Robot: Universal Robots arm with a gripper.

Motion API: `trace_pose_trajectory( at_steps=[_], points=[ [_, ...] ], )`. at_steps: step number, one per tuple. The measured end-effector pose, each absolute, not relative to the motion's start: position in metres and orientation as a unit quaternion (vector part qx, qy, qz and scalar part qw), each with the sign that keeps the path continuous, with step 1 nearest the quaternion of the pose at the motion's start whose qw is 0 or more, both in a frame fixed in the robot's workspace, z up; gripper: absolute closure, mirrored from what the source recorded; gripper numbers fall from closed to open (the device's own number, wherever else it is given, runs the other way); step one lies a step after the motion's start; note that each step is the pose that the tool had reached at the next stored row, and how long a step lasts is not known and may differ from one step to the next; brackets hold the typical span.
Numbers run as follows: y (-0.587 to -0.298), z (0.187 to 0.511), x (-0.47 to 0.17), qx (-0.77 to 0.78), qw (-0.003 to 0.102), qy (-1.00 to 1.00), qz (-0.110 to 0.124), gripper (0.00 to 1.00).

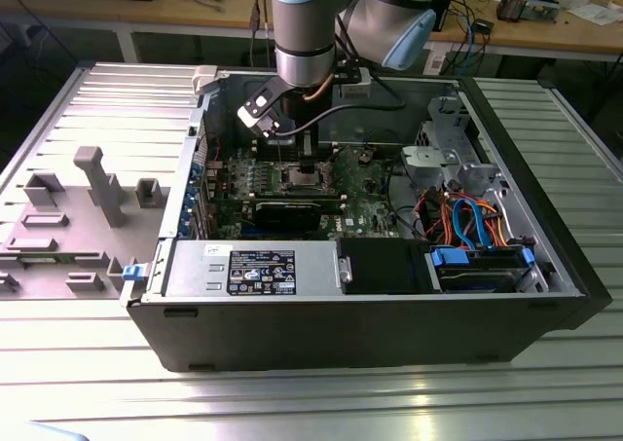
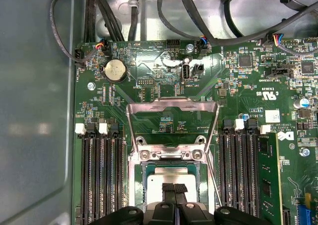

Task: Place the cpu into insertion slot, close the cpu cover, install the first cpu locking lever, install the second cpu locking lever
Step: 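Place the cpu into insertion slot, then close the cpu cover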

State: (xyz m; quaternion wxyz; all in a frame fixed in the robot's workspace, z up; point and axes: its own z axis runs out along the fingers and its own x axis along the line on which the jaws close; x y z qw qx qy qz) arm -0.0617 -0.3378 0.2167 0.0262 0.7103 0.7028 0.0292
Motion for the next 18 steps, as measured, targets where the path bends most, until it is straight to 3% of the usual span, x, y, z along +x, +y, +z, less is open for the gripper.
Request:
trace_pose_trajectory(
  at_steps=[18],
  points=[
    [-0.338, 0.233, -0.062, 0.71, 0.027, 0.703, 0.028, 0.89]
  ],
)
